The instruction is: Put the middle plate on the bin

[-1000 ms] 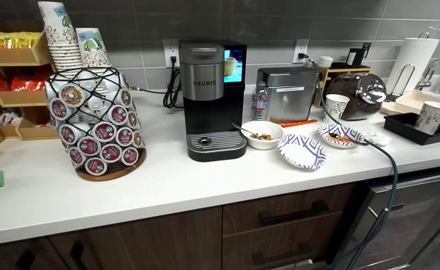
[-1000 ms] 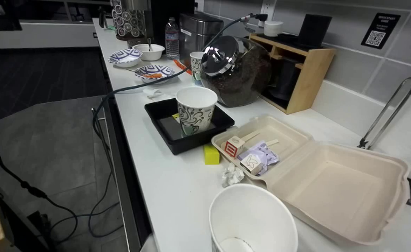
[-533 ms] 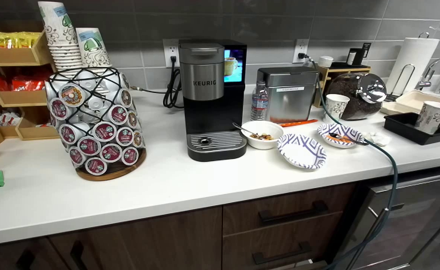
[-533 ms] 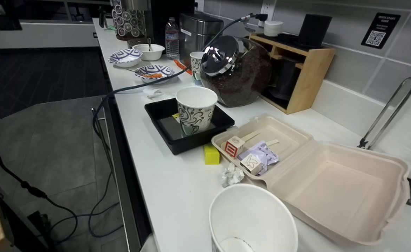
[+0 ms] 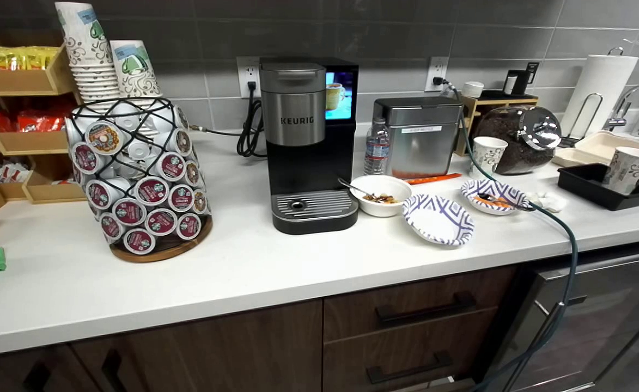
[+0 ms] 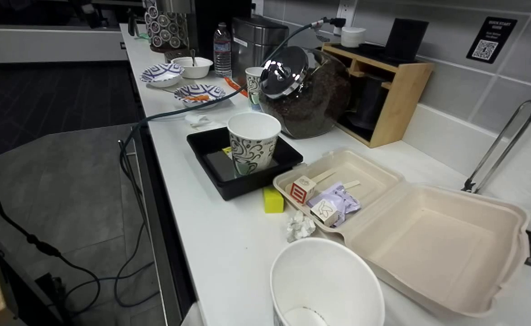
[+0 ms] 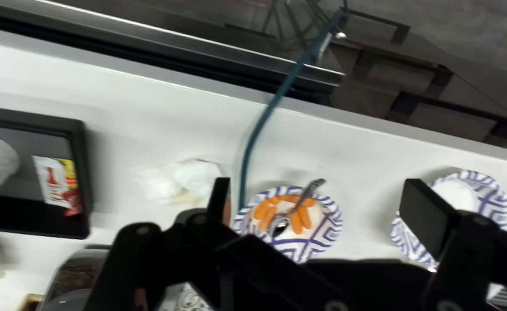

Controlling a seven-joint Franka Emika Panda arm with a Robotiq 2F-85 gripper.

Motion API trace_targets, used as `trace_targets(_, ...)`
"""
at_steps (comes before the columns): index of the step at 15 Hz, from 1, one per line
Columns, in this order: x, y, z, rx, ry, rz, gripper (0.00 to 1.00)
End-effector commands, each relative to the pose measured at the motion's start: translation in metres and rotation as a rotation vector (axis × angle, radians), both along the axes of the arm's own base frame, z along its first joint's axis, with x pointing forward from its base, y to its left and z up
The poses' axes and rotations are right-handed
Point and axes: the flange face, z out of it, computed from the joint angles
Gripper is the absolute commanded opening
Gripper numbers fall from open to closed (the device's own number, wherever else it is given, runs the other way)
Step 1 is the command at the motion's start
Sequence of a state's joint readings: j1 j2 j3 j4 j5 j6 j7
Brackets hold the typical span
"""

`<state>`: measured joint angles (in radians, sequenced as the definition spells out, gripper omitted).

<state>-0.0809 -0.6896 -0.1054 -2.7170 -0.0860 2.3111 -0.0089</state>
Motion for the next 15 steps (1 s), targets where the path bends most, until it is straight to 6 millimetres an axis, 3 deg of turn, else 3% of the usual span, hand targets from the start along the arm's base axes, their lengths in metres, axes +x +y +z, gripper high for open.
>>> trace_targets(1,0.057,0.043,-0.026,0.141,-0.014,0.107,1.0)
trace_targets(3,0.08,0.075,-0.041,0.192,-0.016,0.196,1.0)
trace_targets(5,0.098,0.095,-0.053,0.222,0.047,0.293,1.0)
trace_targets(6,0.074,0.085,-0.043,0.187,0.0,0.222,1.0)
trace_targets(9,0.095,0.098,-0.055,0.196,0.031,0.275,1.0)
trace_targets(15,0.142,0.109,-0.091,0.437,-0.089,0.016,1.0)
